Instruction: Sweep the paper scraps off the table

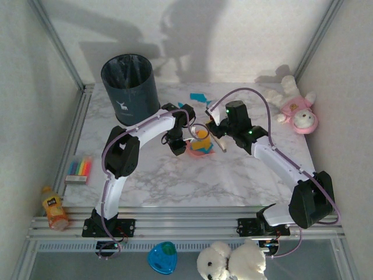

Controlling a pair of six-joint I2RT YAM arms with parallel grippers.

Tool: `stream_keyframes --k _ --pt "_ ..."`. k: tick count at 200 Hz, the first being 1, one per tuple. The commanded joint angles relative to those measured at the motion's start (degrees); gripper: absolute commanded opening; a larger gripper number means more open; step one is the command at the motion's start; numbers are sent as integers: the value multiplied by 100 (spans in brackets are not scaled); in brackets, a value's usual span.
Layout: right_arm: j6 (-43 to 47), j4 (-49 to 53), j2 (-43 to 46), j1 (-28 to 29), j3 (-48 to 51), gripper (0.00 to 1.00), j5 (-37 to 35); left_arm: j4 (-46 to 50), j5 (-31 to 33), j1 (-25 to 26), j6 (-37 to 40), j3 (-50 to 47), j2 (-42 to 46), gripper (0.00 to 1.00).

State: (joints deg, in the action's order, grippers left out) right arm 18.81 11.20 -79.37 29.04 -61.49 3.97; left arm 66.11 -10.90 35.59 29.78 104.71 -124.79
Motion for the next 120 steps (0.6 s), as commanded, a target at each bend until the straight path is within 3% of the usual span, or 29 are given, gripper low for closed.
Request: stream_keyframes --k 1,47,101,120 --pt "-251 -408 -10 48 -51 0 -504 223 57 44 -100 32 -63 14" --pt "-631 -691 -548 49 -292 0 -1481 225 52 44 -86 32 -63 14" --pt "-595 -755 -1165 44 -633 0 -1282 220 74 44 -64 37 -29 14" --pt "-606 -716 -1181 52 -603 0 -901 210 52 44 -51 39 -15 14"
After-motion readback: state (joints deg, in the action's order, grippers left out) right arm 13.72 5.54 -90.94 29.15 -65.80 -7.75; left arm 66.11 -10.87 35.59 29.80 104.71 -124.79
